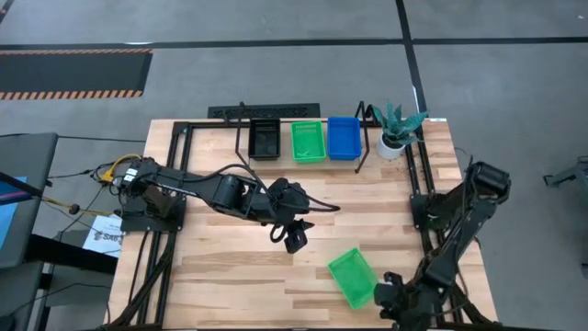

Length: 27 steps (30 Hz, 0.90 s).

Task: Stack baskets on shelf by color
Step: Stack the green bin on top of the other green bins on the shelf

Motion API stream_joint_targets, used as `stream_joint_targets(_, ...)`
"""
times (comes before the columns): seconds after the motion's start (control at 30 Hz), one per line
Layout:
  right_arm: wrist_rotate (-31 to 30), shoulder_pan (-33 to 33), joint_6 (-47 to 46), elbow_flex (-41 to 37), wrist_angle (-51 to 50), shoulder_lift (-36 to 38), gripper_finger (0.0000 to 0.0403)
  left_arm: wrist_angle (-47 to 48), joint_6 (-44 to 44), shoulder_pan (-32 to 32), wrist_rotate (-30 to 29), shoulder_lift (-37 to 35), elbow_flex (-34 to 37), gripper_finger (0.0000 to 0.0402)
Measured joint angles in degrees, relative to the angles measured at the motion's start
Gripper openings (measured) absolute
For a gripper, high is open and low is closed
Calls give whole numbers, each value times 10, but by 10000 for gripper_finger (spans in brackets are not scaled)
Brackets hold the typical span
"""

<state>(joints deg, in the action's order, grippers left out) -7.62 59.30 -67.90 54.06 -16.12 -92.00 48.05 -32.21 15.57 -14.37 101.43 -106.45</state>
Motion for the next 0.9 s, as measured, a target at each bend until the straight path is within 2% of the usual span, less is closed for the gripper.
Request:
stream_joint_targets(0.17,8,-54,88,0,-32,-23,53,0,-6,-4,0,0,0,171)
stream_joint_targets(0.4,-2,-179,196,0,-108,-25,53,13,-30,-17,-3,0,0,171)
stream_joint_targets(0.63,-11,-283,269,0,-115,-2,53,60,-41,-36,-51,-1,1,171)
stream_joint_targets(0.83,0,-285,235,0,-161,94,53,63,-93,-71,-45,2,64,173)
stream_joint_targets(0.9,-11,-270,201,0,-187,130,53,23,-95,-82,-36,2,101,181)
